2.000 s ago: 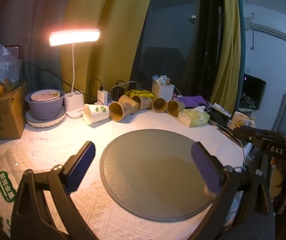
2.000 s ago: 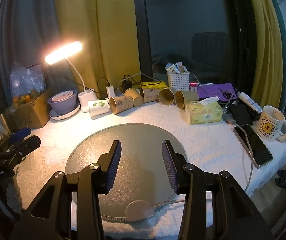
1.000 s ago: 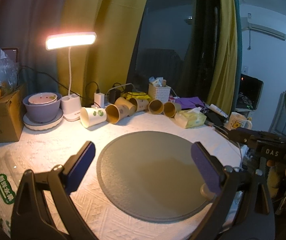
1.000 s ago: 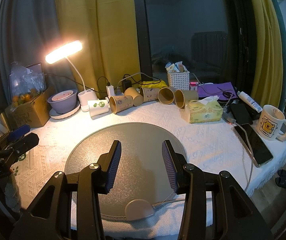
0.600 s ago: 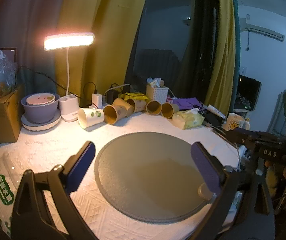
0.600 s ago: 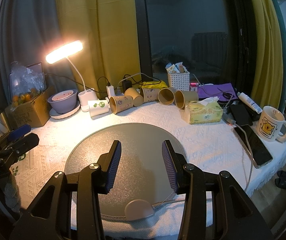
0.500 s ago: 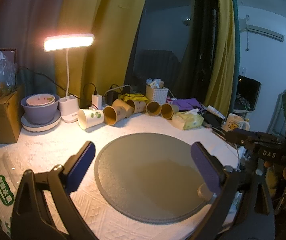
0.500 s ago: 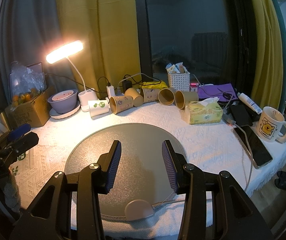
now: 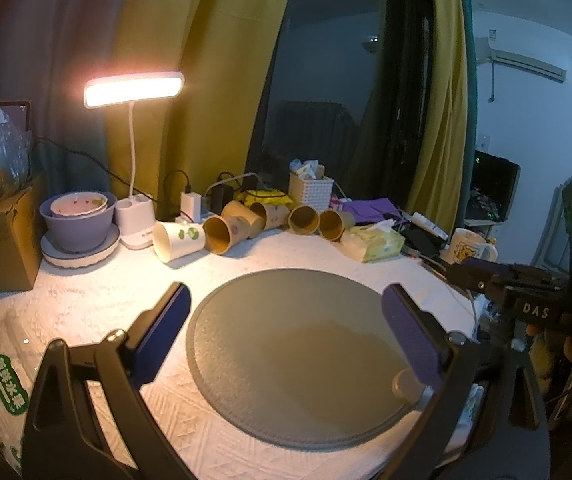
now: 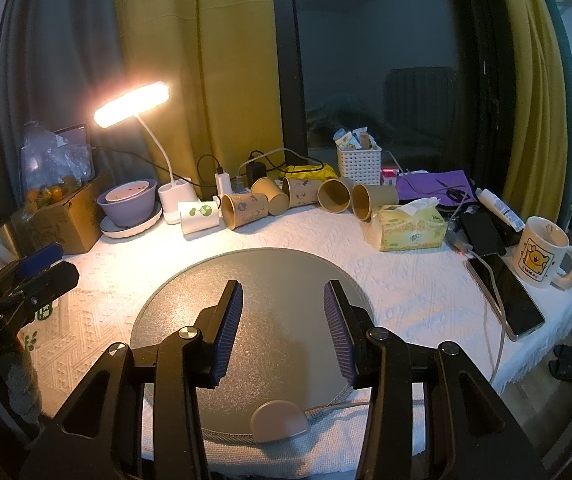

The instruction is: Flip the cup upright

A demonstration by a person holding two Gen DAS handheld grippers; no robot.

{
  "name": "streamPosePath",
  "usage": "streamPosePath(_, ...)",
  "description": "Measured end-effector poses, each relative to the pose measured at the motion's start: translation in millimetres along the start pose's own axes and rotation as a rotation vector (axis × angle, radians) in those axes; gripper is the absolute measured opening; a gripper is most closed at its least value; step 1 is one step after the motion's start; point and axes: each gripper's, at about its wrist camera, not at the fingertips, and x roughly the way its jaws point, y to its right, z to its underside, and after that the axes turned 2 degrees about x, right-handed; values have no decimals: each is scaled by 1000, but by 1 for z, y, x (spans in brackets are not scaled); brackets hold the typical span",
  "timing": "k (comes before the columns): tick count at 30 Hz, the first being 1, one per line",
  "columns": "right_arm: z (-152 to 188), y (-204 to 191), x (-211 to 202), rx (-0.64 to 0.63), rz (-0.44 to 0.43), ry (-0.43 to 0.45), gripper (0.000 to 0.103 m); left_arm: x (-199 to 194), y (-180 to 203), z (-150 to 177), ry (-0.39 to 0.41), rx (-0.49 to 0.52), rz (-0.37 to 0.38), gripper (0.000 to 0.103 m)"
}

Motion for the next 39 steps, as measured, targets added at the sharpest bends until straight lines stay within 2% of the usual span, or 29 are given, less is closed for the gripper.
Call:
streamPosePath(27,-2,-5,0,-5,2,3,45,-5,4,-5,10,7,19,97)
streamPosePath(33,-5,-6,0,-10,3,-5,45,3,5,-7,-13,18,40,97)
streamPosePath(34,-8,-15,2,-15,5,-9,45,6,5,-7,-20,20,47,97)
streamPosePath(39,-12,-11,24,-35,10,-42,45,32,3,-14,-80,70,64,97)
